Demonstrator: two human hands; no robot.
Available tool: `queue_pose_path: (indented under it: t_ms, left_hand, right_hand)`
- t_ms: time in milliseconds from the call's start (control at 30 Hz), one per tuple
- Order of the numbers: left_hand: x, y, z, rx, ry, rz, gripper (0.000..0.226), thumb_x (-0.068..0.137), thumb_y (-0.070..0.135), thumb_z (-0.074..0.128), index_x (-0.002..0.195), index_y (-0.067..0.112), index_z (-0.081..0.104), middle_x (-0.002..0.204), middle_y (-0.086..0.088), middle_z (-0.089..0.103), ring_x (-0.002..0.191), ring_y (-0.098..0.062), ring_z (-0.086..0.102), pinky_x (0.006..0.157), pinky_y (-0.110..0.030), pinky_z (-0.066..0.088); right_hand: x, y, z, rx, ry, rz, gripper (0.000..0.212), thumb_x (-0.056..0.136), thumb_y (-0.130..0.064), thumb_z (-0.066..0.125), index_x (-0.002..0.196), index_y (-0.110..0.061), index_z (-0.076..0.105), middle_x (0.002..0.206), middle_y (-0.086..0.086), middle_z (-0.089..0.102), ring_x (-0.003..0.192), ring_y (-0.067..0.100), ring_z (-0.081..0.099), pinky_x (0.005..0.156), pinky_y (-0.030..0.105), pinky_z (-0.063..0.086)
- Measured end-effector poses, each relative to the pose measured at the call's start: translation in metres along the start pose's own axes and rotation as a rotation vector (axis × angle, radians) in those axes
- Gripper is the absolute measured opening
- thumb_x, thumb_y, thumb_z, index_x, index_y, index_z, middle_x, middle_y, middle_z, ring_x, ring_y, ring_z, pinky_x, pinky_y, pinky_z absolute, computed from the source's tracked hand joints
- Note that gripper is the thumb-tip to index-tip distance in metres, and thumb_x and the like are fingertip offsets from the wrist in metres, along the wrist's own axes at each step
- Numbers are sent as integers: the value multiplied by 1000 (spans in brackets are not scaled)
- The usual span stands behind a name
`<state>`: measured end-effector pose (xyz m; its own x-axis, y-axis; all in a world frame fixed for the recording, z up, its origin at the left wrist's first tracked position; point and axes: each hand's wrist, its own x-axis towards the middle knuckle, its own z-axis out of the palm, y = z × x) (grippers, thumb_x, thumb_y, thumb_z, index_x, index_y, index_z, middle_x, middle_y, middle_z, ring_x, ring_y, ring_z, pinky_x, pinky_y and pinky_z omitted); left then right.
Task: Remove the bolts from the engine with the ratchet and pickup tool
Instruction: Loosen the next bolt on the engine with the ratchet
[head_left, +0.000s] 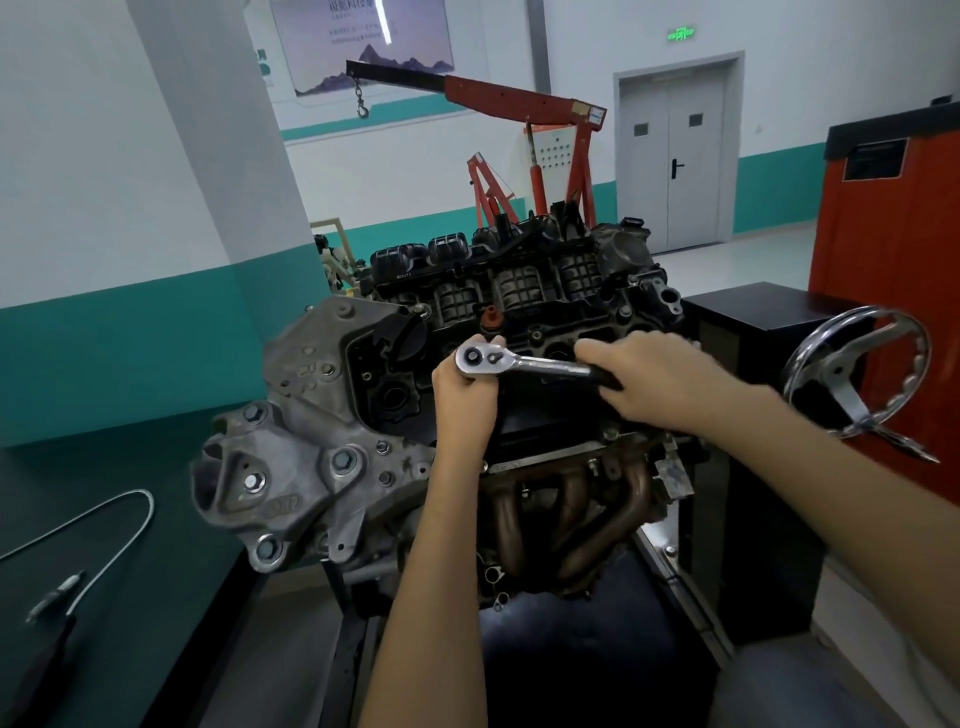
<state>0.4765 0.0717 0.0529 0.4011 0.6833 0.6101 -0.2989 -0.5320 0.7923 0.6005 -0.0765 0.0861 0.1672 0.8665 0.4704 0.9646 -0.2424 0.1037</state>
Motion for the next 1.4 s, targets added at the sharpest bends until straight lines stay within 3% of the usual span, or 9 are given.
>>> queue_pose_path:
  t_ms: [133, 333, 500, 733, 867, 967, 1100, 1267, 1400]
  left_hand:
    - [-1, -3, -2, -51, 28, -16, 47, 96, 9, 57, 60, 21, 28, 55, 15, 29, 56, -4, 26, 54, -18, 27]
    - [4, -2, -1, 134, 88, -27, 42, 96, 17, 57, 64, 17, 29, 62, -1, 26, 52, -6, 22, 49, -18, 23]
    - [6, -1, -5, 98, -19, -62, 53, 94, 15, 59, 55, 26, 26, 52, 12, 26, 52, -6, 22, 50, -22, 22]
    - [2, 0, -6, 51, -43, -49, 44, 92, 3, 54, 53, 23, 54, 55, 19, 55, 59, 5, 49, 60, -11, 39]
    - [-4, -2, 1, 8, -6, -34, 46, 96, 11, 57, 60, 20, 30, 54, 14, 32, 57, -5, 29, 55, -18, 28]
    - [-3, 2, 5, 9, 29, -21, 49, 96, 8, 57, 62, 20, 23, 62, 5, 22, 62, -11, 21, 60, -29, 23]
    - [1, 2, 2, 88, 55, -60, 47, 96, 10, 57, 63, 20, 25, 61, 6, 23, 52, -3, 23, 50, -16, 24]
    - [4, -3, -2, 83, -57, -69, 51, 94, 14, 60, 49, 33, 45, 49, 17, 42, 54, -1, 37, 56, -15, 33]
    - [3, 1, 0, 69, -46, -7, 47, 90, 7, 55, 61, 42, 66, 62, 20, 62, 65, 5, 53, 64, -9, 42]
  right_hand:
    - [-35, -56, 38, 304, 91, 232, 24, 84, -21, 57, 92, -26, 35, 70, 0, 46, 71, 31, 59, 59, 32, 41]
    - [-36, -158, 79, 973, 144, 407, 19, 87, -8, 52, 102, -17, 44, 70, 1, 55, 64, 19, 59, 61, 36, 53]
    - [-40, -79, 58, 654, 1, 240, 34, 84, -11, 56, 116, -20, 49, 70, -2, 46, 54, 9, 47, 47, 13, 38]
    - [12, 15, -7, -35, -37, -97, 29, 88, -20, 57, 114, -26, 47, 65, -14, 39, 55, 10, 44, 51, 23, 34]
    - [-33, -34, 41, 326, 53, 154, 22, 83, -19, 58, 93, -27, 40, 63, -4, 46, 61, 23, 56, 53, 28, 41]
    - [-46, -100, 74, 793, 116, 353, 25, 82, -12, 57, 82, -27, 37, 58, -2, 48, 48, 6, 49, 42, 16, 37]
    - [-38, -142, 85, 1015, 136, 344, 21, 83, -3, 53, 99, -15, 48, 62, 0, 50, 52, 12, 52, 49, 23, 47]
    - [-36, -44, 46, 578, -68, 167, 28, 84, -9, 57, 108, -22, 50, 69, 0, 49, 52, 13, 50, 47, 17, 38]
    - [3, 16, -2, 24, -76, -30, 27, 89, -18, 55, 114, -23, 46, 66, -9, 46, 55, 12, 51, 50, 20, 36]
